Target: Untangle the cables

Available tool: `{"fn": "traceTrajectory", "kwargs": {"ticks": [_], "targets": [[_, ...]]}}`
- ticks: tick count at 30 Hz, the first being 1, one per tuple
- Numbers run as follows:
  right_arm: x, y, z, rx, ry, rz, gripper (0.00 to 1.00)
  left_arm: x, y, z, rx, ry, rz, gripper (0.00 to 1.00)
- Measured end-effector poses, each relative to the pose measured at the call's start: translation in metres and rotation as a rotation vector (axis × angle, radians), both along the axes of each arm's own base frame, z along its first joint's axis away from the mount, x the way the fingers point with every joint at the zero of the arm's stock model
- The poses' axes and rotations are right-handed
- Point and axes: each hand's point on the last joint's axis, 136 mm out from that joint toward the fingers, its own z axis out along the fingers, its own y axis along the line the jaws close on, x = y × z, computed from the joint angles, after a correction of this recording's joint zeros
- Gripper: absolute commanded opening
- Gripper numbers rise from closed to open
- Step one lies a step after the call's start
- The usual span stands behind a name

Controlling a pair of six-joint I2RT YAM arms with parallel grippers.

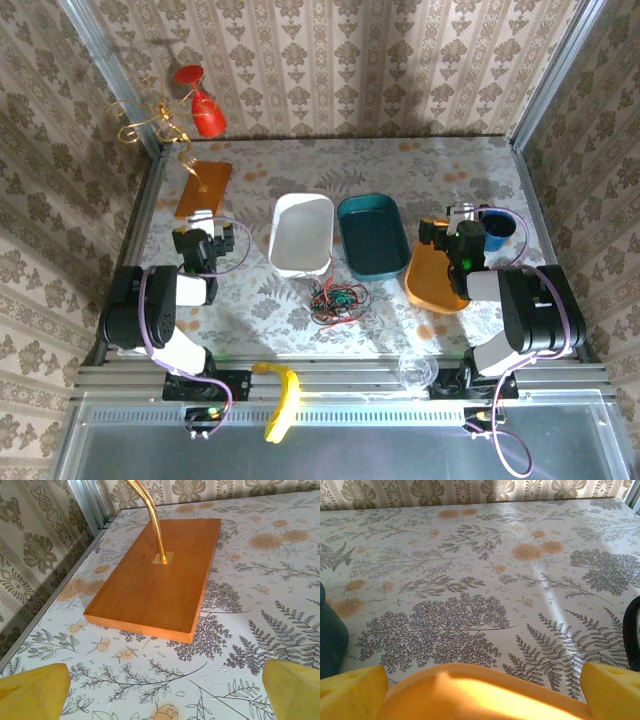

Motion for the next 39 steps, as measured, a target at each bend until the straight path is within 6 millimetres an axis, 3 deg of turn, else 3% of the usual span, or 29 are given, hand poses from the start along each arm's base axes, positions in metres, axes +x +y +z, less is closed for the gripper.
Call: {"fn": "traceTrajectory", "kwargs": {"ticks": [28, 30, 33, 36, 37, 39], "targets": [[0.000, 0.000, 0.000, 0.000, 0.000, 0.000, 1.00, 0.002, -0.007, -0.004, -0.020, 0.059, -0.069, 1.00], [0.000, 0.001, 0.000, 0.002, 0.000, 0.004, 1.00, 0.010, -0.011, 0.007, -0.030, 0.106, -0.086, 1.00], [0.000, 0.001, -0.001, 0.002, 0.008, 0.004, 1.00, 0.029, -0.016, 0.060, -0.047, 0.050, -0.094, 1.00], [0.004, -0.004, -0.001, -0.009, 0.103, -0.032, 0.92, 0.022, -0.018, 0.091, -0.077, -0.019, -0.073, 1.00], [0.009, -0.007, 0.006, -0.011, 0.130, -0.050, 0.90, 0.018, -0.020, 0.094, -0.094, -0.018, -0.066, 1.00], [0.025, -0.011, 0.040, -0.007, 0.127, -0.096, 0.88, 0.012, -0.024, 0.092, -0.133, 0.005, -0.049, 1.00]]}}
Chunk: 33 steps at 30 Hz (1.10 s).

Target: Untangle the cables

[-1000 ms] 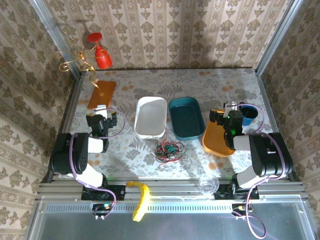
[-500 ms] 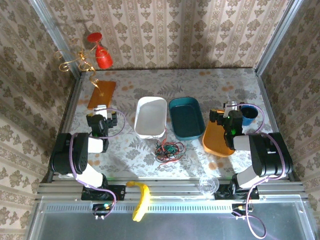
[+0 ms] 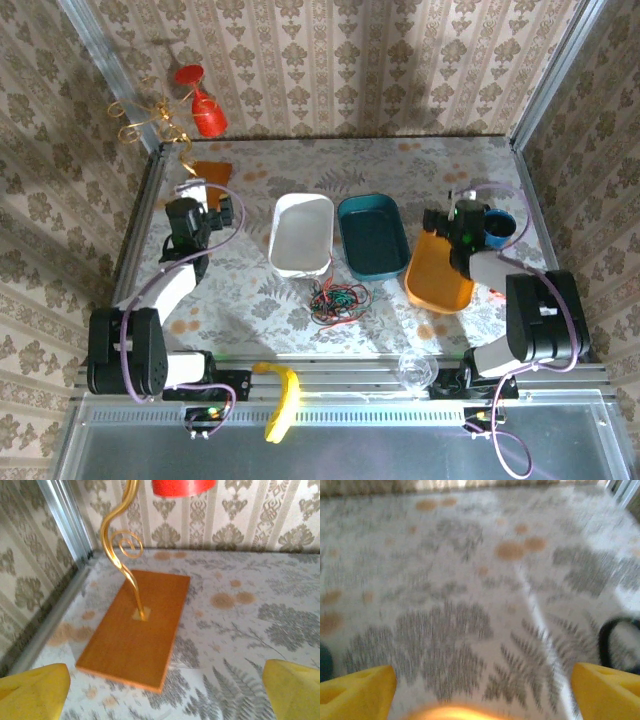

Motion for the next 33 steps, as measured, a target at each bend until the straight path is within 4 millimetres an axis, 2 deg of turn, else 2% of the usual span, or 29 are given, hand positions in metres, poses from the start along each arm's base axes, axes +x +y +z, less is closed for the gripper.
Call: {"fn": "traceTrajectory", "kwargs": {"ticks": [1, 3, 5, 7, 9, 12, 15, 20, 25, 33], "targets": [[0.003, 0.000, 0.017, 0.001, -0.019, -0.017, 0.88, -0.003, -0.003, -0.003, -0.014, 0.025, 0.004, 1.00], [-0.005, 0.010, 0.050, 0.003, -0.057, -0.039, 0.87, -0.008, -0.016, -0.010, -0.032, 0.076, -0.002, 1.00], [-0.018, 0.028, 0.067, 0.014, -0.058, -0.037, 0.84, -0.013, -0.040, -0.015, -0.035, 0.109, -0.040, 1.00], [-0.030, 0.047, 0.071, 0.045, -0.028, -0.031, 0.78, -0.019, -0.065, -0.017, -0.048, 0.124, -0.087, 1.00], [-0.040, 0.060, 0.061, 0.107, 0.034, -0.044, 0.68, -0.025, -0.088, -0.018, -0.085, 0.141, -0.129, 1.00], [-0.056, 0.061, 0.030, 0.207, 0.153, -0.115, 0.59, -0.025, -0.105, -0.025, -0.171, 0.182, -0.121, 1.00], [-0.066, 0.062, -0.001, 0.277, 0.260, -0.184, 0.54, -0.023, -0.116, -0.038, -0.248, 0.231, -0.102, 1.00], [-0.073, 0.060, -0.036, 0.358, 0.379, -0.257, 0.49, -0.031, -0.132, -0.068, -0.304, 0.325, -0.094, 1.00], [-0.069, 0.063, -0.053, 0.389, 0.442, -0.267, 0.46, -0.035, -0.147, -0.076, -0.327, 0.357, -0.112, 1.00], [-0.052, 0.072, -0.051, 0.410, 0.448, -0.251, 0.39, -0.033, -0.156, -0.068, -0.346, 0.350, -0.145, 1.00]]}}
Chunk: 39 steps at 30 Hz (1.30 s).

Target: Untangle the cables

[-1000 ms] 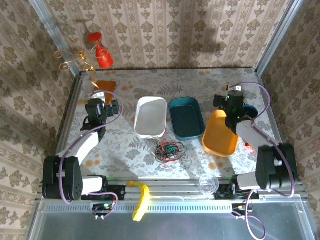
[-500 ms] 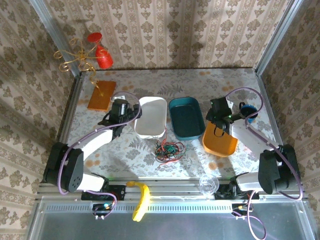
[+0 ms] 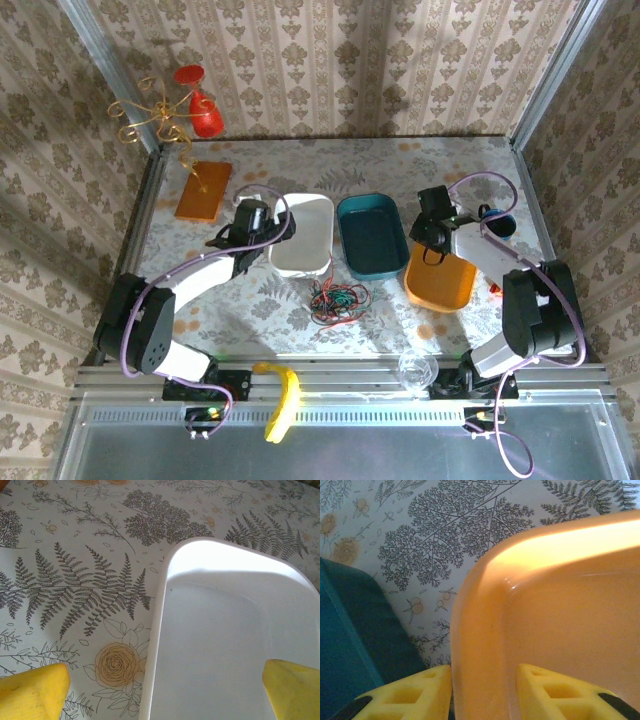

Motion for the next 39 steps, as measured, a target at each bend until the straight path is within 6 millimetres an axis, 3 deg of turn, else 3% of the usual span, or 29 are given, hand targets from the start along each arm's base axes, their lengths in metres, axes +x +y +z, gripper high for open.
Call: {"fn": "traceTrajectory", "kwargs": {"ticks": [13, 19, 26, 32, 35, 37, 39], "targets": [[0.022, 0.012, -0.016, 0.011, 0.045, 0.050, 0.11, -0.002, -0.004, -0.003, -0.023, 0.016, -0.007, 1.00], [0.049, 0.027, -0.014, 0.031, 0.036, 0.122, 0.09, -0.001, -0.007, -0.017, -0.016, 0.059, -0.010, 0.99], [0.094, 0.049, -0.007, 0.062, 0.003, 0.216, 0.07, 0.007, -0.016, -0.030, -0.014, 0.115, -0.031, 0.95], [0.119, 0.065, -0.007, 0.104, -0.015, 0.270, 0.06, 0.015, -0.024, -0.045, -0.030, 0.156, -0.028, 0.86], [0.125, 0.071, -0.005, 0.123, -0.021, 0.293, 0.12, 0.019, -0.023, -0.053, -0.038, 0.177, -0.009, 0.78], [0.129, 0.073, -0.004, 0.131, -0.027, 0.303, 0.31, 0.023, -0.023, -0.058, -0.040, 0.189, 0.005, 0.75], [0.132, 0.076, -0.001, 0.146, -0.035, 0.316, 0.42, 0.029, -0.024, -0.061, -0.052, 0.198, 0.022, 0.73]]}}
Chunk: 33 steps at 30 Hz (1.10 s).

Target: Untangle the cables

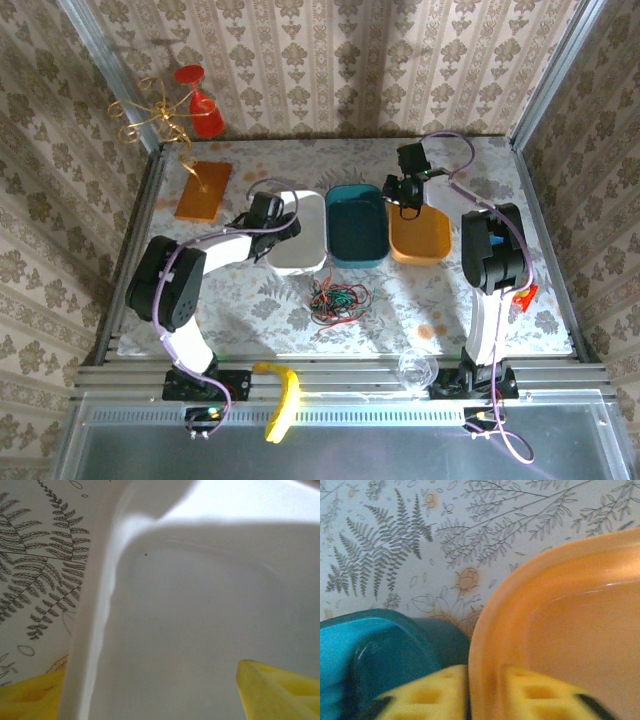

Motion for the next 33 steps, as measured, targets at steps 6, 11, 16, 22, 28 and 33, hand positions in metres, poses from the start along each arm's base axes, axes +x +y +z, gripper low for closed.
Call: {"fn": "traceTrajectory", "kwargs": {"ticks": [6, 11, 16, 22, 28, 33], "targets": [[-0.010, 0.013, 0.011, -0.011, -0.021, 0.036, 0.50, 0.015, -0.008, -0.002, -0.029, 0.006, 0.030, 0.76], [-0.037, 0.012, 0.059, -0.077, -0.121, 0.030, 0.51, 0.036, -0.016, 0.013, -0.037, -0.024, 0.038, 0.95], [-0.066, 0.012, 0.124, -0.092, -0.275, 0.045, 0.55, 0.055, -0.019, 0.049, -0.023, -0.101, 0.040, 1.00], [-0.112, 0.045, 0.151, -0.108, -0.352, 0.201, 0.55, 0.041, -0.002, 0.117, 0.021, -0.246, 0.053, 1.00], [-0.209, 0.113, 0.096, -0.121, -0.211, 0.588, 0.52, -0.014, -0.019, 0.178, 0.042, -0.399, -0.144, 1.00], [-0.266, 0.116, 0.040, -0.172, -0.030, 0.745, 0.43, -0.085, -0.064, 0.125, 0.075, -0.257, -0.514, 1.00]]}}
